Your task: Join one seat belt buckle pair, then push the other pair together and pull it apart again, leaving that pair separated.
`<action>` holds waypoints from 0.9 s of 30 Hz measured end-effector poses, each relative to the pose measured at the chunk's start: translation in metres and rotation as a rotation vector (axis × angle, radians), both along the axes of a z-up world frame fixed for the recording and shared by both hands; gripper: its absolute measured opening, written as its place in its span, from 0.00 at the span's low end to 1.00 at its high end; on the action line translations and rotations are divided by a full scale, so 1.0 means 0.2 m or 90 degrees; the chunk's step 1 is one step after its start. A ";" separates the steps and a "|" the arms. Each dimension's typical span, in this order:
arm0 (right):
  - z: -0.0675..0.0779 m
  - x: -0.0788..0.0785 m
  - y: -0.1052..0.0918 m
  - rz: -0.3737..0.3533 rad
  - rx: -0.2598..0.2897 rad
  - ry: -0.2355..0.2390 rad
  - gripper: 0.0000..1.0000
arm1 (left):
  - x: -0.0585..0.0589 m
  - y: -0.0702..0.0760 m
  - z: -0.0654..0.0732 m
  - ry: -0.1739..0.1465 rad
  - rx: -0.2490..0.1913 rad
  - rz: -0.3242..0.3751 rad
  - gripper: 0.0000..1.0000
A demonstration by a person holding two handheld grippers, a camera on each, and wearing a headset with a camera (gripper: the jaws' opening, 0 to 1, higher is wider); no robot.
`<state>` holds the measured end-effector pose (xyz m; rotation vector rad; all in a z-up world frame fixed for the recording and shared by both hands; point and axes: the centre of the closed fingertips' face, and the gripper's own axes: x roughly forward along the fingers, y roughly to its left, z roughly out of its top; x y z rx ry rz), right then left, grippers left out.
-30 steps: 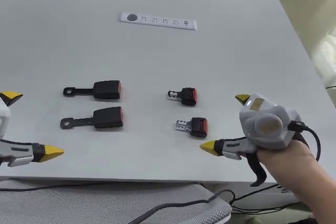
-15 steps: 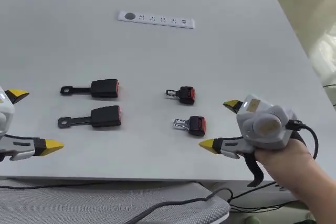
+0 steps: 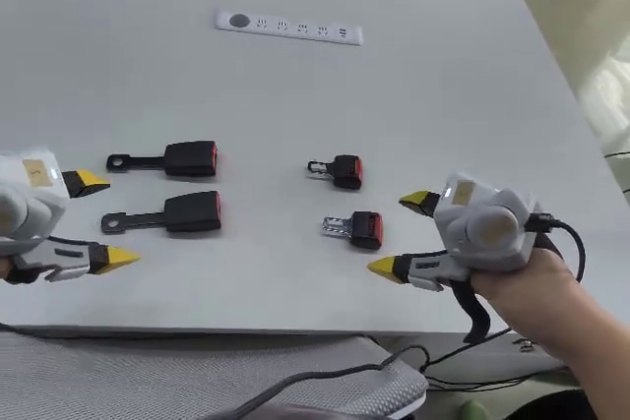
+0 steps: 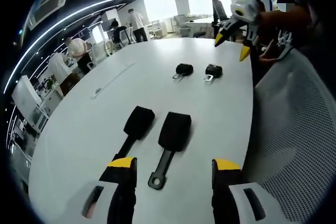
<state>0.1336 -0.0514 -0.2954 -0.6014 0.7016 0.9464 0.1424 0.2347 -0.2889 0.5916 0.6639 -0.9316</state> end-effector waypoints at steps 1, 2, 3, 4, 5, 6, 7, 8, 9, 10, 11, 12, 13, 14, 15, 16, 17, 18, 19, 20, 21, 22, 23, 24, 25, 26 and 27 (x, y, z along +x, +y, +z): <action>-0.01 0.00 0.00 0.005 -0.003 0.002 0.59 | 0.01 -0.01 -0.01 -0.001 0.001 -0.003 0.58; -0.02 0.00 0.00 0.009 -0.008 0.002 0.58 | 0.03 -0.01 -0.02 -0.003 0.004 -0.007 0.58; -0.02 0.01 0.00 0.012 -0.012 0.001 0.57 | 0.04 -0.02 -0.02 -0.004 0.006 -0.010 0.57; -0.03 0.01 0.00 0.016 -0.014 0.002 0.57 | 0.04 -0.02 -0.03 -0.002 0.009 -0.015 0.55; -0.03 0.01 0.00 0.018 -0.016 0.005 0.57 | 0.04 -0.03 -0.04 0.000 0.012 -0.023 0.52; -0.04 0.02 0.01 0.023 -0.018 0.007 0.56 | 0.05 -0.04 -0.05 -0.001 0.014 -0.029 0.52; -0.04 0.02 0.01 0.032 -0.019 0.007 0.56 | 0.06 -0.05 -0.05 -0.002 0.015 -0.032 0.51; -0.05 0.02 0.02 0.041 -0.025 0.009 0.56 | 0.07 -0.06 -0.06 -0.002 0.016 -0.034 0.51; -0.06 0.03 0.02 0.044 -0.027 0.012 0.55 | 0.08 -0.07 -0.07 0.001 0.019 -0.037 0.50; -0.06 0.04 0.03 0.048 -0.028 0.014 0.54 | 0.09 -0.08 -0.08 0.008 0.024 -0.039 0.49; -0.07 0.04 0.03 0.050 -0.028 0.016 0.54 | 0.10 -0.08 -0.09 0.013 0.032 -0.039 0.47; -0.08 0.05 0.03 0.052 -0.030 0.020 0.52 | 0.11 -0.08 -0.10 0.011 0.040 -0.040 0.46; -0.08 0.06 0.04 0.056 -0.030 0.024 0.50 | 0.12 -0.09 -0.10 0.008 0.041 -0.044 0.46; -0.08 0.06 0.04 0.058 -0.029 0.027 0.49 | 0.13 -0.11 -0.09 0.007 0.036 -0.045 0.46; -0.09 0.07 0.05 0.060 -0.030 0.027 0.49 | 0.14 -0.13 -0.08 0.008 0.026 -0.046 0.45; -0.10 0.08 0.05 0.063 -0.033 0.028 0.49 | 0.14 -0.14 -0.08 0.008 0.020 -0.047 0.45; -0.12 0.08 0.05 0.068 -0.037 0.033 0.48 | 0.15 -0.16 -0.08 0.008 0.015 -0.051 0.45; -0.13 0.09 0.05 0.071 -0.041 0.036 0.48 | 0.15 -0.17 -0.09 0.011 0.015 -0.055 0.45; -0.14 0.10 0.05 0.072 -0.044 0.037 0.48 | 0.15 -0.18 -0.10 0.016 0.016 -0.063 0.44; -0.15 0.10 0.05 0.075 -0.045 0.039 0.48 | 0.15 -0.19 -0.11 0.016 0.017 -0.071 0.44; -0.16 0.10 0.05 0.078 -0.048 0.041 0.47 | 0.15 -0.20 -0.11 0.016 0.016 -0.075 0.43; -0.17 0.11 0.04 0.081 -0.052 0.043 0.47 | 0.16 -0.22 -0.12 0.020 0.016 -0.080 0.43; -0.18 0.12 0.04 0.083 -0.053 0.045 0.47 | 0.16 -0.23 -0.13 0.022 0.016 -0.085 0.42; -0.19 0.12 0.04 0.085 -0.055 0.047 0.47 | 0.16 -0.24 -0.13 0.022 0.017 -0.088 0.41; -0.20 0.13 0.03 0.086 -0.060 0.048 0.47 | 0.16 -0.25 -0.14 0.025 0.018 -0.093 0.40; -0.20 0.13 0.03 0.087 -0.062 0.049 0.47 | 0.17 -0.26 -0.15 0.031 0.020 -0.095 0.39; -0.21 0.14 0.02 0.088 -0.063 0.053 0.46 | 0.17 -0.26 -0.16 0.032 0.023 -0.099 0.39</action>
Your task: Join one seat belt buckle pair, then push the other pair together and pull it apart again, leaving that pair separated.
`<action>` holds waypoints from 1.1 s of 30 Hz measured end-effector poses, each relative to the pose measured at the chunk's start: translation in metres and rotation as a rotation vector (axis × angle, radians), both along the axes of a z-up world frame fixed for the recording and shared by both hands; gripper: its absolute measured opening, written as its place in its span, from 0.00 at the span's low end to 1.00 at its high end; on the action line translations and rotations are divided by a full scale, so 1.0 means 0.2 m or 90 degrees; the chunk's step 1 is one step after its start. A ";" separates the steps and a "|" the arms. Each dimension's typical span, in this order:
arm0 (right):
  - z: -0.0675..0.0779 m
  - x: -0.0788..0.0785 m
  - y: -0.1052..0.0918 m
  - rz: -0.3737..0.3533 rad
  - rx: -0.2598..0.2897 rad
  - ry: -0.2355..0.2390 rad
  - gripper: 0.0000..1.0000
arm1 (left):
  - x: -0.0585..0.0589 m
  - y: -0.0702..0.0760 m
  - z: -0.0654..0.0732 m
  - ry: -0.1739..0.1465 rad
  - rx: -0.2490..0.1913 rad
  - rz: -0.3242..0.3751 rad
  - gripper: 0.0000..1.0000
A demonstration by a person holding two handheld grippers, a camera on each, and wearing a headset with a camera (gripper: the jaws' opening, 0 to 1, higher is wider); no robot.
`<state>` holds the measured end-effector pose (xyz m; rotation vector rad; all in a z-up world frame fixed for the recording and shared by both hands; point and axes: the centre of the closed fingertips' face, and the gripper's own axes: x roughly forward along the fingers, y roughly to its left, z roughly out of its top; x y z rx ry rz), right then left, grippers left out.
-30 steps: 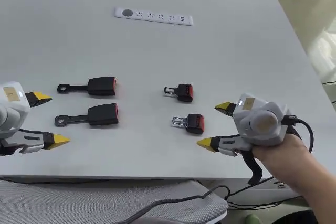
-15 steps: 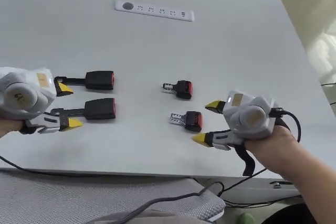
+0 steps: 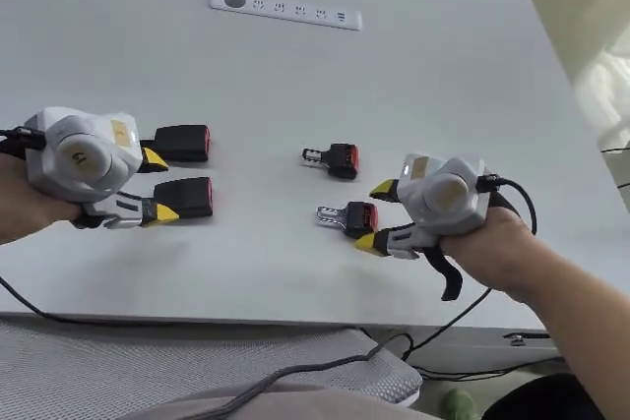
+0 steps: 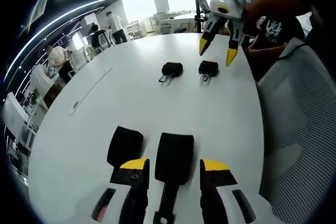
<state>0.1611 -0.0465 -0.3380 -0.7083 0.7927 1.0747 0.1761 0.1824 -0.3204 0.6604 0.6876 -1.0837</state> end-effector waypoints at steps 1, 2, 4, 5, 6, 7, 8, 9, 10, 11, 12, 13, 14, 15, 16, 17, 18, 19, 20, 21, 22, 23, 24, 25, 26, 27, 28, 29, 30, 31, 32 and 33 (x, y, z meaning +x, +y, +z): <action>-0.01 0.00 0.00 0.001 -0.001 0.004 0.46 | 0.00 -0.01 -0.01 0.001 0.002 -0.006 0.38; -0.01 0.00 -0.01 0.003 -0.003 0.008 0.46 | 0.01 -0.02 -0.01 0.004 0.003 -0.008 0.38; -0.04 0.01 -0.02 0.007 -0.009 0.015 0.45 | 0.02 -0.03 -0.01 0.005 0.007 -0.014 0.38; -0.05 0.02 -0.02 0.007 -0.010 0.016 0.45 | 0.03 -0.03 -0.02 0.004 0.011 -0.016 0.38; -0.05 0.02 -0.02 0.008 -0.009 0.020 0.45 | 0.03 -0.04 -0.02 0.006 0.012 -0.018 0.38; -0.05 0.03 -0.02 0.008 -0.007 0.025 0.45 | 0.03 -0.04 -0.03 0.008 0.013 -0.020 0.37; -0.06 0.03 -0.02 0.009 -0.007 0.028 0.44 | 0.04 -0.03 -0.04 0.011 0.016 -0.022 0.37; -0.07 0.03 -0.02 0.011 -0.006 0.032 0.44 | 0.04 -0.03 -0.04 0.014 0.018 -0.022 0.37; -0.07 0.03 -0.03 0.012 -0.007 0.035 0.43 | 0.04 -0.03 -0.05 0.016 0.021 -0.024 0.37; -0.08 0.04 -0.03 0.013 -0.008 0.038 0.43 | 0.04 -0.03 -0.06 0.016 0.024 -0.024 0.37; -0.09 0.04 -0.03 0.013 -0.008 0.040 0.43 | 0.04 -0.02 -0.06 0.020 0.028 -0.024 0.36; -0.09 0.05 -0.03 0.012 -0.007 0.043 0.43 | 0.04 -0.02 -0.07 0.024 0.028 -0.026 0.36; -0.10 0.04 -0.03 0.012 -0.006 0.048 0.43 | 0.03 -0.03 -0.07 0.029 0.029 -0.030 0.36; -0.10 0.04 -0.03 0.013 -0.007 0.050 0.42 | 0.02 -0.03 -0.08 0.031 0.033 -0.033 0.35; -0.11 0.04 -0.03 0.015 -0.009 0.052 0.42 | 0.02 -0.03 -0.09 0.035 0.037 -0.038 0.35; -0.11 0.04 -0.03 0.016 -0.011 0.054 0.42 | 0.01 -0.03 -0.10 0.040 0.040 -0.041 0.35; -0.12 0.04 -0.03 0.018 -0.011 0.056 0.42 | 0.01 -0.02 -0.11 0.038 0.043 -0.042 0.35; -0.12 0.04 -0.03 0.018 -0.012 0.058 0.41 | 0.02 -0.02 -0.11 0.033 0.051 -0.050 0.35; -0.13 0.03 -0.03 0.018 -0.013 0.063 0.41 | 0.02 -0.01 -0.12 0.026 0.068 -0.063 0.35; -0.14 0.04 -0.03 0.018 -0.013 0.062 0.41 | 0.02 0.00 -0.13 0.021 0.082 -0.074 0.34; -0.14 0.04 -0.03 0.017 -0.012 0.064 0.41 | 0.01 0.00 -0.14 0.025 0.084 -0.077 0.34; -0.14 0.04 -0.03 0.014 -0.009 0.066 0.40 | 0.02 0.00 -0.14 0.026 0.081 -0.076 0.33; -0.14 0.05 -0.03 0.011 -0.006 0.069 0.40 | 0.02 0.00 -0.14 0.028 0.079 -0.077 0.33; -0.14 0.06 -0.03 0.008 -0.004 0.071 0.39 | 0.02 0.00 -0.14 0.030 0.079 -0.080 0.33; -0.14 0.06 -0.04 0.008 -0.003 0.072 0.38 | 0.02 0.00 -0.14 0.031 0.080 -0.081 0.33; -0.14 0.06 -0.04 0.007 -0.002 0.077 0.37 | 0.02 0.00 -0.14 0.029 0.086 -0.086 0.33; -0.14 0.06 -0.03 0.008 -0.001 0.079 0.37 | 0.02 0.00 -0.14 0.027 0.089 -0.091 0.33; -0.14 0.05 -0.03 0.010 -0.001 0.080 0.37 | 0.02 0.00 -0.14 0.026 0.094 -0.097 0.33; -0.15 0.05 -0.03 0.014 -0.005 0.080 0.36 | 0.02 0.01 -0.14 0.026 0.096 -0.100 0.33; -0.15 0.05 -0.03 0.017 -0.008 0.079 0.36 | 0.01 0.00 -0.14 0.025 0.101 -0.114 0.33; -0.15 0.05 -0.03 0.025 -0.011 0.078 0.35 | 0.01 0.00 -0.14 0.025 0.104 -0.121 0.33; -0.16 0.05 -0.03 0.030 -0.012 0.079 0.35 | 0.01 0.01 -0.14 0.022 0.113 -0.136 0.33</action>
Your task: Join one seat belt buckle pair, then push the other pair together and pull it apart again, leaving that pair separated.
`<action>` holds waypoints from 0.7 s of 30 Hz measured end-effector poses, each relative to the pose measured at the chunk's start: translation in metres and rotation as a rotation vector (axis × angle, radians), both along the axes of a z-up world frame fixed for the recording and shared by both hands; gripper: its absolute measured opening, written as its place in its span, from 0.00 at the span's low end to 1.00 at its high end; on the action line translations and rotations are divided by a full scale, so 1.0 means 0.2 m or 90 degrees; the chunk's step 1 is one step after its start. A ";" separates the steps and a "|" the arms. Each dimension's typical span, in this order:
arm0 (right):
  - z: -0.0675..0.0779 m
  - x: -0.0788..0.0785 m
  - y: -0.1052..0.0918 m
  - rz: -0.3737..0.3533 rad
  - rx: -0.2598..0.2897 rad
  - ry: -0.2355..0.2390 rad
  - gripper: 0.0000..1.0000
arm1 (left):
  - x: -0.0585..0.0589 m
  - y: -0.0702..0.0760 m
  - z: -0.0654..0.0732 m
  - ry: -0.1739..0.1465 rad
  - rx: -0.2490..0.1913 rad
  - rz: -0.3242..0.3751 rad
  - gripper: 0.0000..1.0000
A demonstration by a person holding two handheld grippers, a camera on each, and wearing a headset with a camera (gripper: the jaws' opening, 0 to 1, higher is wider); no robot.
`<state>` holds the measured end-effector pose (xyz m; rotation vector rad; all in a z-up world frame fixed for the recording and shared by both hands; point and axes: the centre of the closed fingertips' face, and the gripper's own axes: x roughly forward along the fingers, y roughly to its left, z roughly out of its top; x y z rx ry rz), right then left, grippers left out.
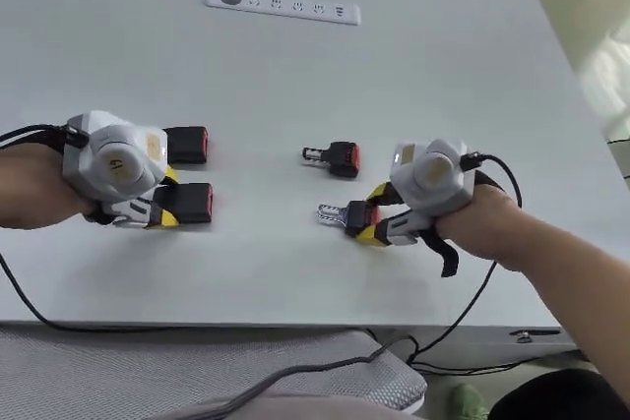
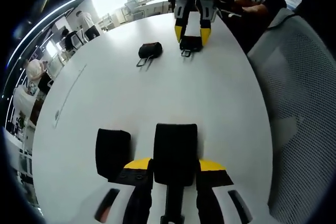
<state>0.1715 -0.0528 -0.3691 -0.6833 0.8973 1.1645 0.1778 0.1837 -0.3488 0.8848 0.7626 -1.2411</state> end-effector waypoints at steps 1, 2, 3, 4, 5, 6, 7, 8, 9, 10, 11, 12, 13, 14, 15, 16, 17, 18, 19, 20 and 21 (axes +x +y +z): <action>0.00 0.00 0.00 0.007 -0.002 0.003 0.34 | 0.00 0.00 0.00 -0.001 0.004 -0.009 0.32; 0.00 0.00 0.00 0.013 -0.004 0.006 0.34 | 0.00 0.00 0.00 0.002 0.006 -0.012 0.32; 0.00 0.00 0.00 0.019 -0.005 0.010 0.34 | 0.00 0.00 0.00 0.004 0.007 -0.011 0.32; 0.00 -0.01 0.01 0.025 -0.008 0.013 0.34 | 0.00 0.00 0.00 0.006 0.008 -0.015 0.32; 0.00 -0.01 0.01 0.038 -0.014 0.013 0.34 | 0.00 0.00 -0.01 0.007 0.009 -0.020 0.32; 0.00 -0.01 0.01 0.047 -0.019 0.013 0.34 | 0.00 0.00 -0.01 0.009 0.008 -0.019 0.32; 0.00 -0.01 0.01 0.057 -0.026 0.013 0.34 | 0.00 0.00 -0.02 0.009 0.009 -0.020 0.32; -0.01 -0.01 0.02 0.062 -0.029 0.014 0.33 | 0.00 0.00 -0.02 0.010 0.009 -0.021 0.32; -0.01 -0.01 0.01 0.067 -0.031 0.015 0.33 | 0.00 0.00 -0.02 0.010 0.009 -0.024 0.32; -0.01 -0.01 0.01 0.072 -0.034 0.016 0.33 | 0.00 0.01 -0.03 0.005 0.017 -0.034 0.32; -0.01 -0.01 0.01 0.073 -0.034 0.018 0.33 | 0.00 0.01 -0.03 0.000 0.024 -0.042 0.32; -0.01 -0.01 0.01 0.077 -0.035 0.019 0.33 | 0.00 0.01 -0.04 -0.001 0.027 -0.044 0.32; -0.01 -0.01 0.01 0.079 -0.036 0.020 0.33 | 0.00 0.01 -0.04 0.000 0.027 -0.042 0.32; -0.01 -0.01 0.01 0.078 -0.036 0.021 0.33 | 0.00 0.01 -0.04 0.001 0.026 -0.039 0.32; -0.01 -0.01 0.01 0.077 -0.035 0.022 0.33 | 0.00 0.01 -0.04 0.001 0.025 -0.038 0.32; -0.01 -0.01 0.01 0.076 -0.035 0.023 0.33 | 0.00 0.01 -0.04 0.001 0.025 -0.038 0.32; -0.01 -0.01 0.01 0.074 -0.035 0.025 0.33 | 0.00 0.01 -0.04 0.004 0.023 -0.036 0.32; -0.01 -0.01 0.01 0.075 -0.036 0.026 0.33 | 0.00 0.01 -0.04 0.006 0.022 -0.035 0.32; -0.01 -0.01 0.01 0.076 -0.038 0.026 0.33 | 0.00 0.01 -0.04 0.007 0.022 -0.036 0.32; -0.01 -0.01 0.01 0.076 -0.039 0.026 0.33 | 0.00 0.01 -0.04 0.008 0.021 -0.037 0.32; -0.01 -0.01 0.01 0.076 -0.039 0.026 0.33 | 0.00 0.01 -0.04 0.009 0.019 -0.036 0.32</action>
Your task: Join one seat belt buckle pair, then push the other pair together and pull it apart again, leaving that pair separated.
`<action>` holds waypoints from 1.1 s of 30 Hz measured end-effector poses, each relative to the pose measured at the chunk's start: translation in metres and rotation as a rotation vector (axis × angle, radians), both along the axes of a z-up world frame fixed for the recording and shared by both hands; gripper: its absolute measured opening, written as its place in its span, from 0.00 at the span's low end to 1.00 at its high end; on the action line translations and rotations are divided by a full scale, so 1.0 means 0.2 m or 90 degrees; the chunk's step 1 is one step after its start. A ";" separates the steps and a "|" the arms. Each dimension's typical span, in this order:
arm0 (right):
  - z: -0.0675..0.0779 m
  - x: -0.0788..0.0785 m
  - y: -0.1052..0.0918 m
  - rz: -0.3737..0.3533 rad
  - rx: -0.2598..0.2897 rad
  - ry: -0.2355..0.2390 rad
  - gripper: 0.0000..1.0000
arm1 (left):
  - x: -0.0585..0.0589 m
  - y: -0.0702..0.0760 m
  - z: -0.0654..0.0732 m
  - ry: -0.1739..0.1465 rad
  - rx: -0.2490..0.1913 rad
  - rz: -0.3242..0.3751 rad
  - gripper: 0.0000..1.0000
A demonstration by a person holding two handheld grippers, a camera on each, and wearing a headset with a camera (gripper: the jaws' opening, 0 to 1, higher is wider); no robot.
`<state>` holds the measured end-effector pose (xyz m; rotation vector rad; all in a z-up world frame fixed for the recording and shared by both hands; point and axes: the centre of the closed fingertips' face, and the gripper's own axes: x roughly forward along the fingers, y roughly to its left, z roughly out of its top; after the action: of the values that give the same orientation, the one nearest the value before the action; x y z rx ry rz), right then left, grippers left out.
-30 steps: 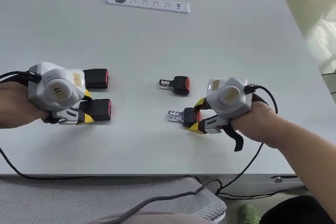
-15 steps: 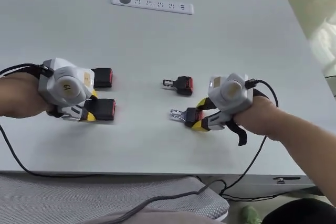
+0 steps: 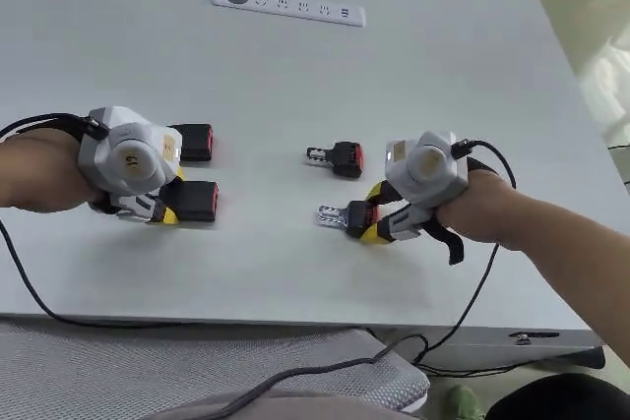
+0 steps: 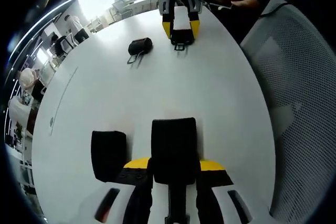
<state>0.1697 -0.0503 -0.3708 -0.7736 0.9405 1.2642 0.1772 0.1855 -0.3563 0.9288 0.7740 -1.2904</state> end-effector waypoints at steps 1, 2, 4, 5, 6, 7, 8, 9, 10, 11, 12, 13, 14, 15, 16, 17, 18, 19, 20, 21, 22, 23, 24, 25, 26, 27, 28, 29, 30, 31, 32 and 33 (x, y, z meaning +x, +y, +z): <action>0.00 0.00 0.00 -0.001 0.001 0.000 0.34 | 0.00 0.00 0.00 0.003 -0.003 0.002 0.32; 0.00 0.00 0.00 -0.001 0.001 0.000 0.34 | 0.00 0.00 0.00 0.004 -0.005 0.003 0.32; 0.00 0.00 0.00 -0.001 0.000 0.000 0.34 | 0.00 0.00 0.00 0.007 -0.007 0.003 0.32; 0.00 0.00 0.00 -0.001 -0.002 -0.001 0.34 | 0.00 0.00 0.00 0.008 -0.006 0.002 0.32; 0.01 0.00 0.01 -0.003 -0.001 -0.004 0.34 | 0.00 0.00 0.00 0.009 -0.004 0.000 0.32; 0.00 0.00 0.02 -0.002 -0.001 -0.005 0.34 | 0.00 0.00 0.00 0.010 -0.003 0.000 0.32; 0.00 0.00 0.03 -0.001 -0.001 -0.008 0.34 | 0.00 0.00 -0.01 0.011 -0.001 0.000 0.32; 0.00 0.00 0.04 0.000 -0.001 -0.009 0.34 | 0.00 0.00 -0.01 0.011 -0.001 0.000 0.32; 0.01 0.01 0.04 0.000 0.000 -0.010 0.34 | 0.00 0.00 -0.01 0.012 0.000 0.000 0.32; 0.01 0.01 0.06 -0.003 0.001 -0.010 0.34 | 0.00 0.00 -0.01 0.012 0.000 0.001 0.32; 0.01 0.01 0.06 -0.004 0.002 -0.011 0.34 | 0.00 0.00 -0.01 0.013 0.000 0.001 0.32; 0.01 0.02 0.07 -0.005 0.003 -0.012 0.34 | 0.00 0.00 -0.01 0.013 0.000 0.001 0.32; 0.01 0.02 0.08 -0.005 0.004 -0.012 0.34 | 0.00 0.00 -0.01 0.013 0.000 0.001 0.32; 0.01 0.02 0.08 -0.005 0.004 -0.012 0.34 | 0.00 0.00 -0.01 0.014 0.000 0.002 0.32; 0.00 0.02 0.09 -0.007 0.005 -0.013 0.34 | 0.00 0.00 -0.01 0.014 0.000 0.001 0.32; 0.00 0.03 0.09 -0.008 0.006 -0.013 0.34 | 0.00 0.00 -0.01 0.015 0.000 0.001 0.32; 0.00 0.03 0.10 -0.009 0.006 -0.013 0.34 | 0.00 0.00 -0.01 0.015 0.001 0.001 0.32; 0.00 0.03 0.11 -0.012 0.006 -0.013 0.34 | 0.00 0.00 -0.01 0.015 0.001 0.001 0.32; 0.00 0.03 0.12 -0.012 0.006 -0.013 0.34 | 0.00 0.00 -0.01 0.015 0.001 0.002 0.32; 0.00 0.03 0.13 -0.009 0.007 -0.015 0.34 | 0.00 0.00 -0.01 0.015 0.001 0.002 0.32; 0.00 0.03 0.14 -0.008 0.007 -0.015 0.34 | 0.00 0.00 -0.01 0.015 0.001 0.003 0.32; 0.00 0.02 0.16 -0.004 0.008 -0.016 0.34 | 0.00 0.00 -0.01 0.016 0.002 0.003 0.32; 0.00 0.02 0.17 -0.001 0.009 -0.017 0.34 | 0.00 0.00 -0.01 0.016 0.002 0.003 0.32; 0.00 0.02 0.18 0.000 0.010 -0.016 0.34 | 0.00 0.00 -0.01 0.016 0.003 0.003 0.32; 0.00 0.02 0.20 0.003 0.012 -0.018 0.34 | 0.00 0.00 -0.01 0.017 0.003 0.003 0.32; 0.00 0.02 0.21 0.003 0.013 -0.018 0.34 | 0.00 0.00 -0.01 0.018 0.004 0.003 0.32; 0.00 0.02 0.23 0.003 0.016 -0.019 0.34 | 0.00 0.00 -0.01 0.018 0.005 0.003 0.32; 0.00 0.03 0.24 0.001 0.017 -0.019 0.34 | 0.00 0.00 -0.01 0.018 0.005 0.003 0.32; 0.00 0.03 0.25 -0.003 0.019 -0.018 0.34 | 0.00 0.00 -0.01 0.018 0.007 0.002 0.32; 0.00 0.03 0.27 -0.003 0.020 -0.019 0.34 | 0.00 0.00 -0.01 0.018 0.008 0.001 0.32; 0.00 0.02 0.29 0.001 0.022 -0.020 0.34 | -0.01 0.00 -0.01 0.018 0.009 -0.001 0.32; 0.00 0.02 0.31 0.003 0.023 -0.020 0.34 | -0.01 0.00 -0.01 0.017 0.010 -0.002 0.32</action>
<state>0.1740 0.0115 -0.3707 -0.7650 0.8884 1.2663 0.1759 0.1854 -0.3578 0.9270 0.8050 -1.3029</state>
